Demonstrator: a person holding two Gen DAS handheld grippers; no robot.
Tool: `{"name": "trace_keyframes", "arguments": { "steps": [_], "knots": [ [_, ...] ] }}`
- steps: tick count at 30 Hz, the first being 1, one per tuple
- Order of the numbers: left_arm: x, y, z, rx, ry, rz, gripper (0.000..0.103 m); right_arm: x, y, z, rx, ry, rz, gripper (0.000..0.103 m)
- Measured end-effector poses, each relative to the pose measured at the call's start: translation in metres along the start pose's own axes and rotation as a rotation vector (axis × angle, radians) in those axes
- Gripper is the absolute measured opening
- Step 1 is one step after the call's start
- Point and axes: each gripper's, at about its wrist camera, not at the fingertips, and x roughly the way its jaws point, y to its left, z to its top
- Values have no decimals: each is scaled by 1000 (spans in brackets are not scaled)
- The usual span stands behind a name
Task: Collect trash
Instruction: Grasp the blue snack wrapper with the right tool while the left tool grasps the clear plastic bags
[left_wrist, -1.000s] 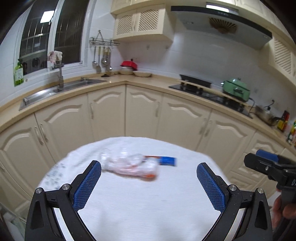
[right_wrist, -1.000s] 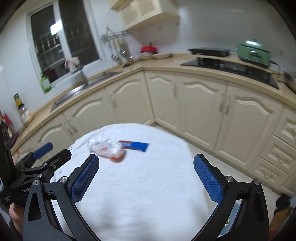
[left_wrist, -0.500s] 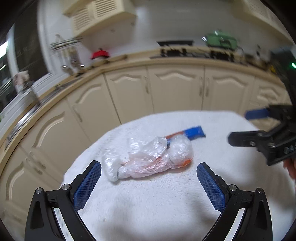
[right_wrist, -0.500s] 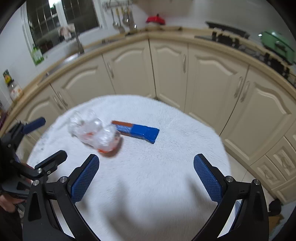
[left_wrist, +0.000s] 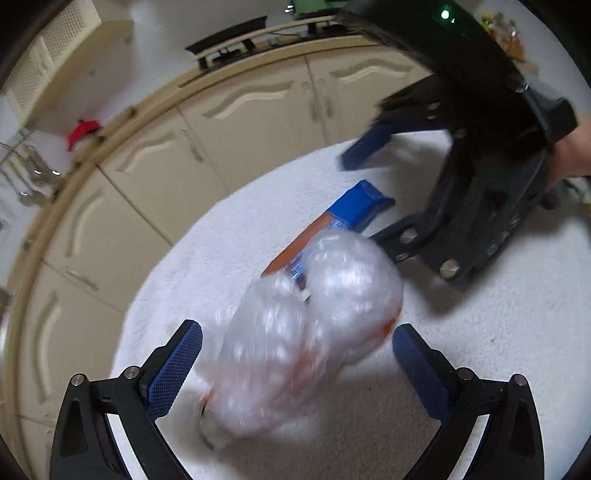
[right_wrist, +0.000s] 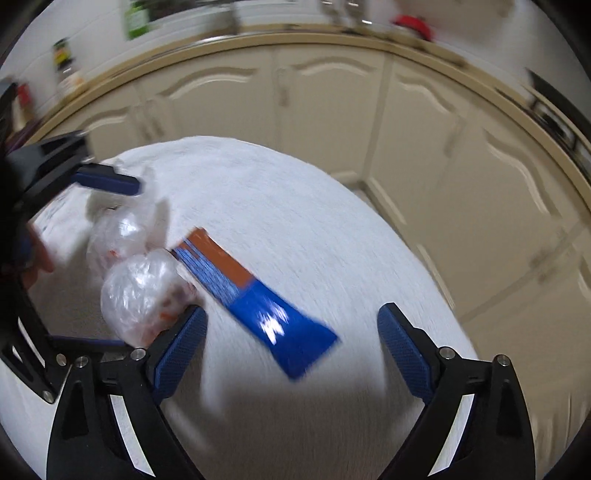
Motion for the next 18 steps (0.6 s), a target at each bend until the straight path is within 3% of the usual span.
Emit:
{"name": "trace_keyframes", "arguments": {
  "steps": [1,3,4,7,9,12,13,18],
  "knots": [
    [4,6,0,-27,13,-27,102,2,2,4,-24,-2,13,90],
    [9,17,0,-95,14,-104,85,6,7,10,-69,-5,38,82],
    [10,18,-1,-122,9,-120,82,7,9,11,-79,-10,51,77],
    [9,17,-6,-172,-13,-109,68,6,18,11,-93,-19,67,54],
    [7,16,-10,-221,-28,-94,49,1,22,4,-90,-32,62,42],
    [7,9,-14,-266,-43,-60,38,-7,27,-5,-62,-48,41,23],
    [7,7,-14,-278,-43,-53,37,-8,28,-7,-42,-43,47,20],
    [7,-8,-19,-328,-33,-14,34,-24,33,-23,53,-37,49,20]
  ]
}}
